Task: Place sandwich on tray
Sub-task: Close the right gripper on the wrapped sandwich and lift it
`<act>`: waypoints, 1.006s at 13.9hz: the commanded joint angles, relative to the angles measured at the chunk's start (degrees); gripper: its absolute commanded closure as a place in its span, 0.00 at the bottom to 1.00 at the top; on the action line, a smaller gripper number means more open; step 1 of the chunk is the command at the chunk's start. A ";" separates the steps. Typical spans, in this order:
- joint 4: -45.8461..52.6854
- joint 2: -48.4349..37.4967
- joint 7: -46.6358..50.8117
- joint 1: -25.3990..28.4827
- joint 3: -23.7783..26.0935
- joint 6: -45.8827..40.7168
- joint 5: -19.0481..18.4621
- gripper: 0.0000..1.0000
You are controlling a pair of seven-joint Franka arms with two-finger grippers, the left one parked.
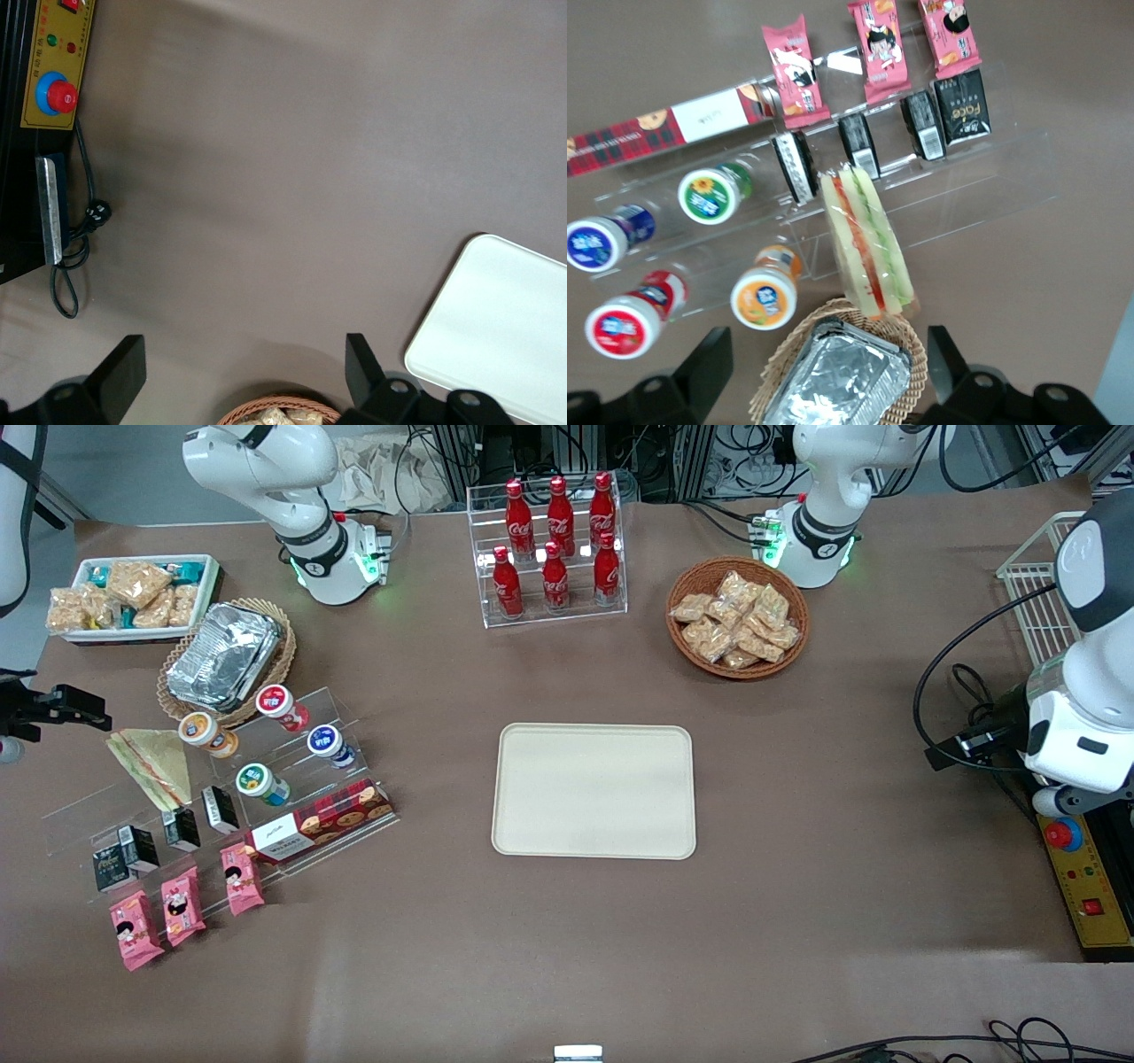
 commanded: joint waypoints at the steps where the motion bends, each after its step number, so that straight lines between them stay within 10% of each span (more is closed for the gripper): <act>1: -7.24 -3.45 -3.00 -1.61 -0.05 5.46 0.06 0.02; 14: -15.61 1.03 -13.02 -5.30 -1.20 18.30 4.55 0.03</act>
